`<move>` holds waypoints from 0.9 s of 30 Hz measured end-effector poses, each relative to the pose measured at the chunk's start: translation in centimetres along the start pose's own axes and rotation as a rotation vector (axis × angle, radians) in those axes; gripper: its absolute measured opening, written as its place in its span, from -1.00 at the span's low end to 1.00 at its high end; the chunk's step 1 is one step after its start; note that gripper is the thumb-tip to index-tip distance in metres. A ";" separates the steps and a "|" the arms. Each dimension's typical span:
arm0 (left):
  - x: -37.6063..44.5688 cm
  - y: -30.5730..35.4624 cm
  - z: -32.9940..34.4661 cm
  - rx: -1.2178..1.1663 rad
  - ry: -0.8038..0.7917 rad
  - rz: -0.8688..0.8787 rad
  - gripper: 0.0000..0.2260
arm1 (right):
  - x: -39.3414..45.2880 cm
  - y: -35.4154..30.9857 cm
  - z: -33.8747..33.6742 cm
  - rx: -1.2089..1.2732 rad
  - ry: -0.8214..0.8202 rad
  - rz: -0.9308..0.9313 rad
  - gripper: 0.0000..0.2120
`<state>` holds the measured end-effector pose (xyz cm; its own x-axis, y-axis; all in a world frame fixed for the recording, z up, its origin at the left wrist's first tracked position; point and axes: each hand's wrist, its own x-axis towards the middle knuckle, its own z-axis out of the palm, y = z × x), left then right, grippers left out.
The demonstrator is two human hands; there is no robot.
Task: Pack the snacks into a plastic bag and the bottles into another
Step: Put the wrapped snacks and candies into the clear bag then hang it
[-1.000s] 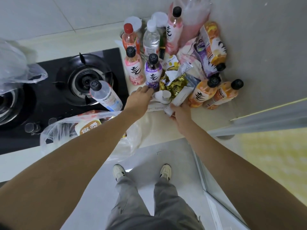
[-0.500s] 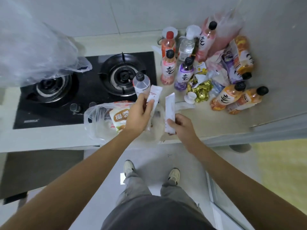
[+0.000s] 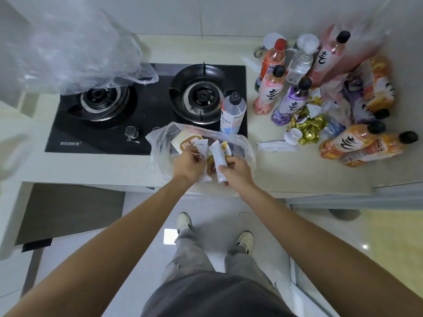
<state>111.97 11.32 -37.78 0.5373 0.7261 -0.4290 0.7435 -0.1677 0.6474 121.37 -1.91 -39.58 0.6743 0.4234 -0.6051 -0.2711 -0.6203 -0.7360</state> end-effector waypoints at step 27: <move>0.1 9.3 7.1 0.530 -0.033 0.874 -0.68 | 1.7 3.1 -14.2 -0.831 0.457 -0.425 -0.62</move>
<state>121.76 5.08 -36.26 0.9810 0.1907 0.0369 0.1623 -0.9091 0.3836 131.45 -12.46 -38.57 0.8463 0.5308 -0.0445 0.4922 -0.8113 -0.3156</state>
